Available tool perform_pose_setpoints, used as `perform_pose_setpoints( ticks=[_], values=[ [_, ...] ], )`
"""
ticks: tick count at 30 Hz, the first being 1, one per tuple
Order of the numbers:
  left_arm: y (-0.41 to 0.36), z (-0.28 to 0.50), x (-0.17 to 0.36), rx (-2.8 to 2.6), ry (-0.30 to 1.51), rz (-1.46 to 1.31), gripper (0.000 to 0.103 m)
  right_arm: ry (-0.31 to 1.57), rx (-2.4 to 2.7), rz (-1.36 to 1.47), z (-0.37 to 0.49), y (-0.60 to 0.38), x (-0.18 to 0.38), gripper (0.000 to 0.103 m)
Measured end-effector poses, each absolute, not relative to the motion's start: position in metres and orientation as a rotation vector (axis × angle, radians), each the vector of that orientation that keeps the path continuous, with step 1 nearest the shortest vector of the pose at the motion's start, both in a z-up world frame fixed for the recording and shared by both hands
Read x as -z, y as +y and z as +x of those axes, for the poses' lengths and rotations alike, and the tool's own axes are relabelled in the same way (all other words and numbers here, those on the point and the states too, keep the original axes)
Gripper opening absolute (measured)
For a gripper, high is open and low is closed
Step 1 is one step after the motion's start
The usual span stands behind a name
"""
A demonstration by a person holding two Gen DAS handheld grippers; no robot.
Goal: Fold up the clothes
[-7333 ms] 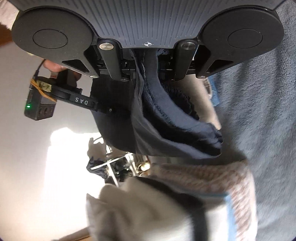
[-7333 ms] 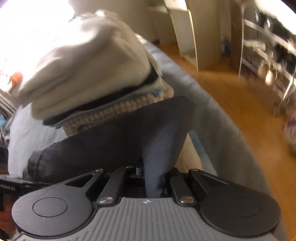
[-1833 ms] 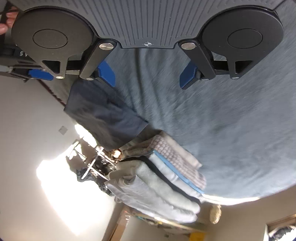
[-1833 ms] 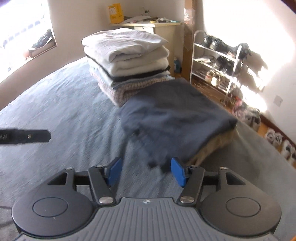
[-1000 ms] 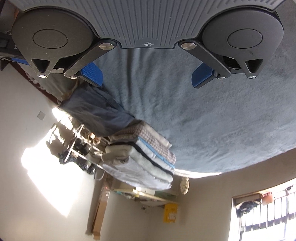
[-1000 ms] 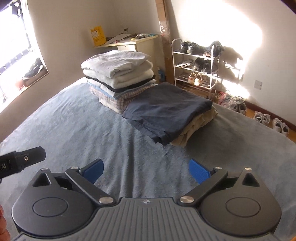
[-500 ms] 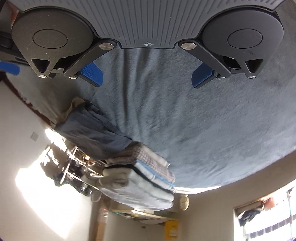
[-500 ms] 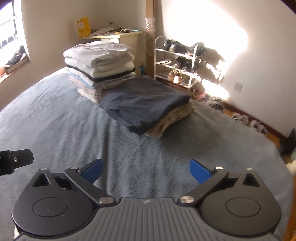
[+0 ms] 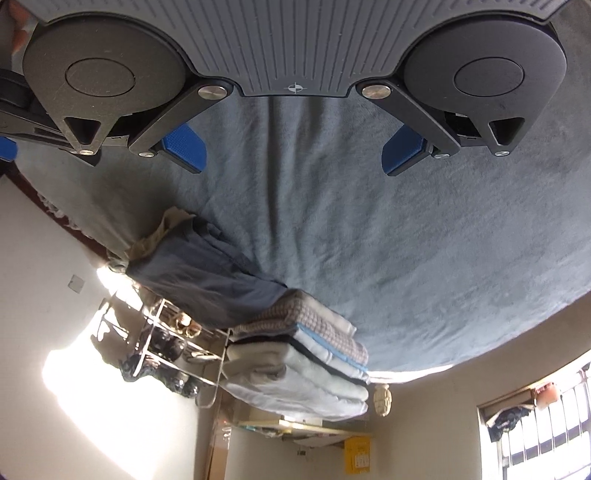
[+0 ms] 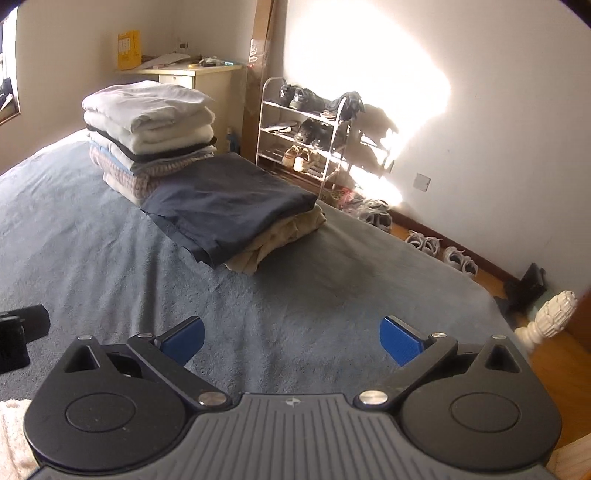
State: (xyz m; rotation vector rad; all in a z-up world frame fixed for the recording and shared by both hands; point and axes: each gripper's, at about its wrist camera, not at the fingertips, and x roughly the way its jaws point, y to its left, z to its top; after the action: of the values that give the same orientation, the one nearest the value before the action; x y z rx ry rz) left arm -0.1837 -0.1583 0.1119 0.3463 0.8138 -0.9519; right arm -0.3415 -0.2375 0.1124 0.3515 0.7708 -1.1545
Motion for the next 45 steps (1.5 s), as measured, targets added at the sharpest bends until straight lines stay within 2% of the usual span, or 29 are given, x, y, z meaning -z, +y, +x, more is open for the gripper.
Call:
perform_pose_setpoints(
  ticks=[24,45],
  values=[
    [-0.177,-0.179,-0.090,0.976,0.928,0.355,0.102,0.876,1.151,0.329,-0.329,-0.251,-0.096,0.103],
    [-0.180,-0.174,-0.088,0.969,0.932,0.332,0.102,0.896,1.165,0.330,-0.323,-0.258,-0.094,0.103]
  ],
)
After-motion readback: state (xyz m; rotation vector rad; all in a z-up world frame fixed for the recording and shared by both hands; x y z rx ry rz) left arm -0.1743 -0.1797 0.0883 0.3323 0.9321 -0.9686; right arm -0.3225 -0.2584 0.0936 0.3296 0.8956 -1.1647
